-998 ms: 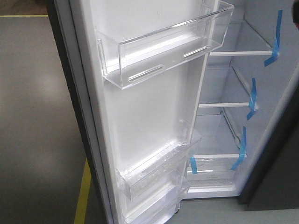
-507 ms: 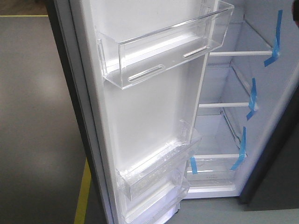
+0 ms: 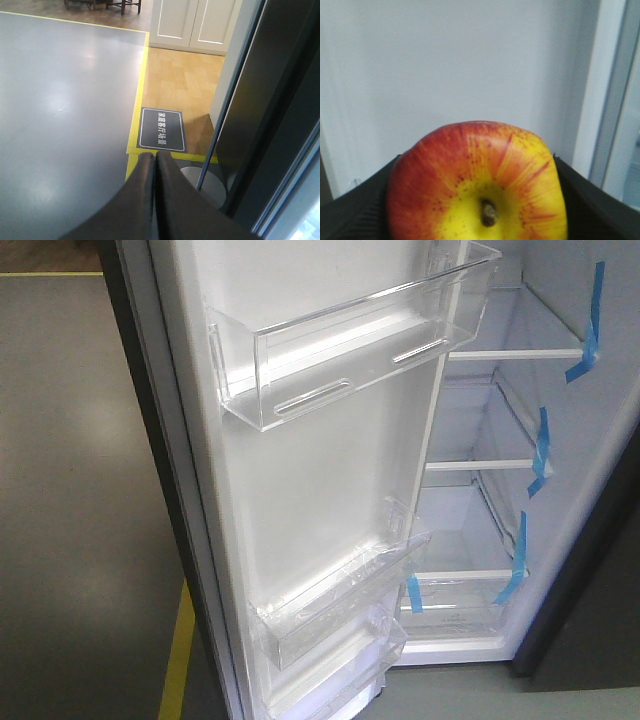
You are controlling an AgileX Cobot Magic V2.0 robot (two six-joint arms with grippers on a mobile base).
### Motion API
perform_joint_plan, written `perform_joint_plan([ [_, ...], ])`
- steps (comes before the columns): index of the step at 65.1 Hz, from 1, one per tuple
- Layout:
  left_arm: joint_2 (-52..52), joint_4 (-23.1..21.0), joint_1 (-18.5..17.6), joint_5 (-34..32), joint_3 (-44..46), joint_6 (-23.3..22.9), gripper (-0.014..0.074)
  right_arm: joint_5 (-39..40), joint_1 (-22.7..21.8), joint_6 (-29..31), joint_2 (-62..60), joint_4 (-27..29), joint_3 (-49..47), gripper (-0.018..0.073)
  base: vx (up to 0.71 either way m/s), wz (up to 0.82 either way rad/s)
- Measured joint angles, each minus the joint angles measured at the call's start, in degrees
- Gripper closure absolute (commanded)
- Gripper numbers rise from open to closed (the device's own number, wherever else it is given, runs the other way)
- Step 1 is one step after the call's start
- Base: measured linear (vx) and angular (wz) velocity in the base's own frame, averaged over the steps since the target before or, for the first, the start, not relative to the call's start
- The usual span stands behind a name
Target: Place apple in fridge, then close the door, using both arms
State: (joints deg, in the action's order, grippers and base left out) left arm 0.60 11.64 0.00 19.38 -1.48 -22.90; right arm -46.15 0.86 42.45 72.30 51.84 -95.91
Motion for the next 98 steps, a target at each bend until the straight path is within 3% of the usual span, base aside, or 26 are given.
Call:
perform_joint_plan([
  [14,0.0,0.0,0.0,0.0,0.0,0.0,0.0604,-4.5,0.0,4.8,13.3,6.1,-11.1,0.0566,0.0,0.0],
  [42,0.0,0.0,0.0,0.0,0.0,0.0,0.0604,-10.9,0.0,9.2,28.4,7.0,-18.4,0.0532,0.0,0.0],
  [54,0.0,0.0,0.0,0.0,0.0,0.0,0.0604,-11.3,0.0,11.6,29.9,7.5,-18.4,0.0404,0.0,0.0],
  [67,0.0,0.0,0.0,0.0,0.0,0.0,0.0604,-12.1,0.0,13.3,30.1,7.8,-18.4,0.0127,0.0,0.0],
  [74,0.0,0.0,0.0,0.0,0.0,0.0,0.0604,-12.1,0.0,13.5,30.1,7.8,-18.4,0.0036,0.0,0.0],
  [98,0.0,0.0,0.0,0.0,0.0,0.0,0.0604,-11.5,0.0,13.5,30.2,8.2,-18.7,0.0001,0.0,0.0],
])
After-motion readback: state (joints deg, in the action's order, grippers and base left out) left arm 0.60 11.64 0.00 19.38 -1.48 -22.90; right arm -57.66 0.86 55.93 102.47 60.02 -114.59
